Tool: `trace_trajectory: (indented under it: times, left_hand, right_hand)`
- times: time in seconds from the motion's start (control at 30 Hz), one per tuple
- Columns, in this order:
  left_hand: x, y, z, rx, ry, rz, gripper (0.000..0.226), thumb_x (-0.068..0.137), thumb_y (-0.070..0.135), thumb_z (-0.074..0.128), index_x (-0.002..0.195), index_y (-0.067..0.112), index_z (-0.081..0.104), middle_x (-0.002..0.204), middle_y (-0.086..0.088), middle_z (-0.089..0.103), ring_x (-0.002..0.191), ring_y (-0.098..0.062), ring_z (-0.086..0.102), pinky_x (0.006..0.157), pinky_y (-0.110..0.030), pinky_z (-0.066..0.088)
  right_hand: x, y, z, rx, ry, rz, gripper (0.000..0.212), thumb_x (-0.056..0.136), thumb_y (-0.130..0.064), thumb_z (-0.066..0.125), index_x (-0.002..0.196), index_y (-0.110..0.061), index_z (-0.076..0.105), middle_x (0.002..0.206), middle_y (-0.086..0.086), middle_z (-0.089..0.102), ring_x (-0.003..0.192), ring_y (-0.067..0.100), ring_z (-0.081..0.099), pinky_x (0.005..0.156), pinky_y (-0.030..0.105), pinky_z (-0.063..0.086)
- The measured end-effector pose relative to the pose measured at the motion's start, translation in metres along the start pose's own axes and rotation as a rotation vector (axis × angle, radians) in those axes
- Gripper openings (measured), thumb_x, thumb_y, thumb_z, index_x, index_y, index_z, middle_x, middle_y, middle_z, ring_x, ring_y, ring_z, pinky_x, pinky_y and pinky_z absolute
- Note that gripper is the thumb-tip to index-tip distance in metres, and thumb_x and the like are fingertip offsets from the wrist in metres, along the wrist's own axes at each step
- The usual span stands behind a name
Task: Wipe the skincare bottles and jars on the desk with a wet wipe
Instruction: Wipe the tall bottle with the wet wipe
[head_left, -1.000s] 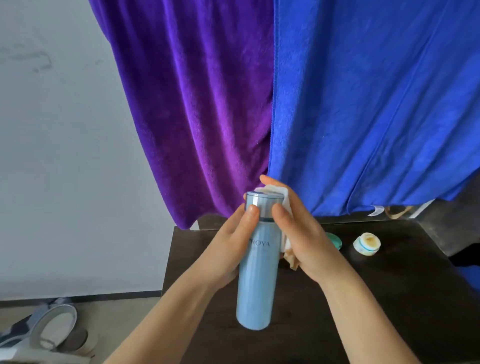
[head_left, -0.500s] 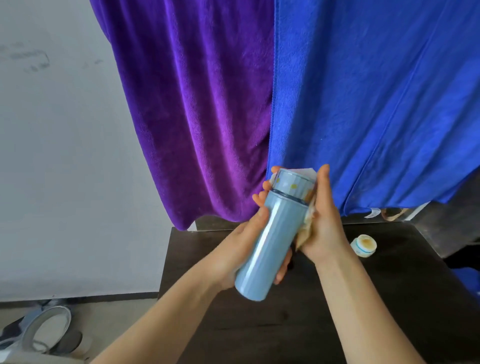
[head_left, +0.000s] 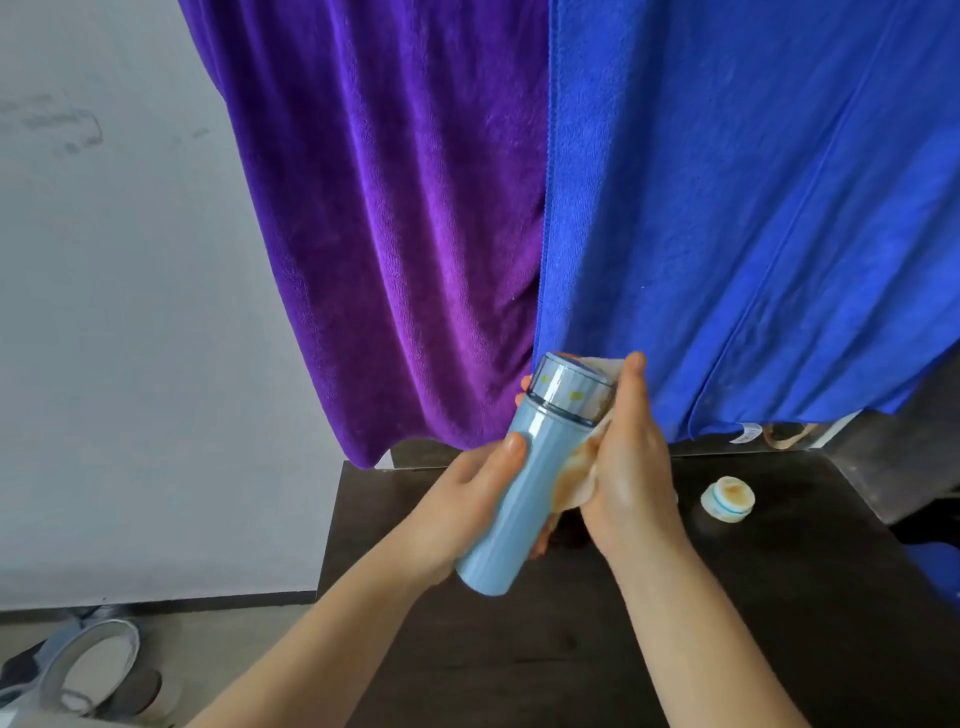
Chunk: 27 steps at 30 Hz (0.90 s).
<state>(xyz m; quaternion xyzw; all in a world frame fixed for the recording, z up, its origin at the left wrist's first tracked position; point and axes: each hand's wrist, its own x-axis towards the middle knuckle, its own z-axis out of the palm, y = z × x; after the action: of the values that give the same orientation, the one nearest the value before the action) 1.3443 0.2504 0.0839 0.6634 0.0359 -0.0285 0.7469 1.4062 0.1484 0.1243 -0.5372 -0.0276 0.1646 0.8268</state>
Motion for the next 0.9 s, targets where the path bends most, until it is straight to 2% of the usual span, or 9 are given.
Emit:
trace_trajectory:
  times: [0.07,0.17,0.27,0.4,0.5,0.6,0.73,0.8,0.9]
  left_hand:
    - [0.002,-0.006,0.001,0.363,0.196,0.124,0.050,0.074,0.060,0.047,0.086,0.012,0.054,0.066,-0.001,0.061,0.057,-0.013,0.057,0.057,-0.038,0.050]
    - [0.004,-0.016,0.006,0.797,0.378,0.159,0.043,0.077,0.051,0.056,0.100,0.016,0.045,0.086,0.000,0.062,0.072,-0.019,0.061,0.064,-0.039,0.049]
    - [0.002,-0.022,0.012,0.988,0.477,0.213,0.045,0.080,0.043,0.061,0.109,0.013,0.043,0.099,-0.001,0.059,0.083,-0.025,0.061,0.064,-0.039,0.047]
    - [-0.003,-0.018,0.004,0.612,0.213,0.151,0.046,0.075,0.046,0.066,0.108,0.020,0.047,0.087,0.007,0.061,0.075,-0.013,0.060,0.065,-0.025,0.050]
    - [-0.007,-0.019,-0.005,0.331,-0.006,0.070,0.052,0.071,0.048,0.063,0.112,0.019,0.050,0.090,-0.001,0.062,0.077,-0.011,0.061,0.072,-0.031,0.053]
    - [-0.006,-0.027,-0.006,0.359,0.054,0.075,0.054,0.068,0.051,0.063,0.109,0.018,0.051,0.090,-0.003,0.063,0.077,-0.013,0.061,0.074,-0.036,0.054]
    - [-0.009,-0.041,0.000,0.367,0.165,0.141,0.045,0.068,0.043,0.068,0.105,0.025,0.051,0.089,0.004,0.064,0.075,-0.007,0.061,0.069,-0.029,0.054]
    - [-0.013,-0.048,0.009,0.413,0.270,0.146,0.039,0.067,0.041,0.071,0.099,0.036,0.049,0.086,0.009,0.063,0.074,-0.001,0.059,0.066,-0.022,0.050]
    - [-0.011,-0.053,0.021,0.520,0.447,0.183,0.043,0.063,0.050,0.069,0.098,0.043,0.044,0.095,0.015,0.062,0.086,-0.002,0.059,0.073,-0.025,0.050]
  right_hand:
    - [-0.007,0.010,0.000,-0.191,0.133,-0.118,0.038,0.095,-0.046,0.027,0.098,-0.027,0.060,0.091,0.000,0.066,0.081,0.011,0.064,0.071,0.025,0.050]
    - [-0.016,0.018,0.005,-0.293,0.092,-0.170,0.034,0.096,-0.039,0.030,0.125,-0.025,0.039,0.102,-0.004,0.058,0.086,0.001,0.059,0.069,0.015,0.048]
    - [-0.014,0.023,0.002,-0.336,0.110,-0.284,0.024,0.094,-0.032,0.045,0.117,-0.026,0.040,0.096,-0.006,0.060,0.077,-0.006,0.061,0.063,0.012,0.046]
    - [0.001,0.011,-0.020,-0.502,-0.031,-0.437,0.022,0.076,-0.048,0.056,0.090,-0.032,0.062,0.088,-0.007,0.069,0.081,0.001,0.064,0.068,0.016,0.048]
    - [0.007,-0.006,-0.031,-0.814,-0.296,-0.539,0.033,0.080,-0.047,0.046,0.099,-0.030,0.067,0.101,-0.012,0.069,0.095,-0.003,0.061,0.079,0.006,0.042]
    - [0.010,0.001,-0.029,-1.144,-0.292,-0.880,0.039,0.091,-0.037,0.041,0.116,-0.017,0.062,0.110,-0.002,0.066,0.104,0.004,0.054,0.088,0.007,0.039]
    - [0.006,0.026,-0.039,-1.079,-0.280,-1.081,0.034,0.098,-0.028,0.036,0.118,-0.013,0.058,0.115,-0.003,0.061,0.112,0.009,0.053,0.098,0.018,0.040]
    - [0.000,0.035,-0.037,-0.890,-0.192,-0.964,0.029,0.097,-0.031,0.037,0.112,-0.019,0.060,0.111,-0.011,0.062,0.109,0.004,0.055,0.095,0.015,0.040]
    - [-0.005,0.035,-0.014,-0.533,0.069,-0.534,0.025,0.088,-0.036,0.043,0.084,-0.030,0.068,0.090,-0.014,0.071,0.093,0.001,0.063,0.082,0.015,0.047]
